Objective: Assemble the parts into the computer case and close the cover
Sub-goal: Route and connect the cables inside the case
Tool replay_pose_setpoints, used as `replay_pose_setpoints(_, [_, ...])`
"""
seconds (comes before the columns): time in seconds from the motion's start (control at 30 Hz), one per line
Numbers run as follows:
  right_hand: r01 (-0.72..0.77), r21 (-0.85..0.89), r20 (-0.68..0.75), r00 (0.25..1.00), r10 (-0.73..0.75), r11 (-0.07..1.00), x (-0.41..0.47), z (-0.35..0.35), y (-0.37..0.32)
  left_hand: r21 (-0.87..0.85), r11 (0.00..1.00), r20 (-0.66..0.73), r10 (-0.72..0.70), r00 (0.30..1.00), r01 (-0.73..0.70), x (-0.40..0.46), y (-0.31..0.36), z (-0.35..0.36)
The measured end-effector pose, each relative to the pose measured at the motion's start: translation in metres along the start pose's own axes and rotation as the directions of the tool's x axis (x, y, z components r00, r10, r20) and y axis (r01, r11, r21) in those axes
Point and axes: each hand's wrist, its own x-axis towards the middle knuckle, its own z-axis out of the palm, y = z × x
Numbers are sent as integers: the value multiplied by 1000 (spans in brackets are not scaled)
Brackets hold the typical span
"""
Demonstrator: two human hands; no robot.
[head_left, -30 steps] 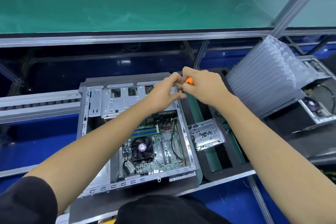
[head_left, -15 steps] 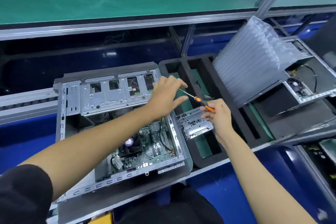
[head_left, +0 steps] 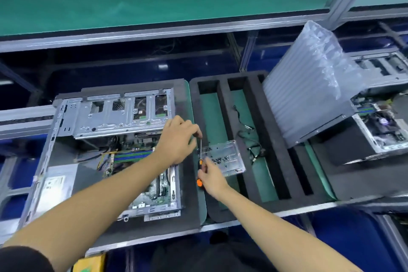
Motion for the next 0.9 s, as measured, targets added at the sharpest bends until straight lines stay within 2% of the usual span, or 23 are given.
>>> replay_pose_setpoints(0.2, [114,-309,118,990,-81,944,3,20,-10,91,996,55,-22,998,17,1,-1,2])
replay_pose_setpoints(0.3, [213,-551,140,977,-162,807,1,26,-8,102,995,58,-27,998,21,1,0,2])
replay_pose_setpoints(0.43, [287,-706,167,956,-242,647,-6,30,-7,118,993,58,-18,998,11,0,-1,3])
replay_pose_setpoints(0.53, [322,-749,200,943,-267,579,-10,31,-5,119,993,68,-15,998,7,0,-1,3])
replay_pose_setpoints(0.7, [305,-699,131,944,-302,647,-10,20,-5,130,991,69,4,998,-13,-1,-2,3])
replay_pose_setpoints(0.9, [277,-684,86,949,-302,675,-6,8,-4,126,991,43,32,999,-37,-1,-4,4])
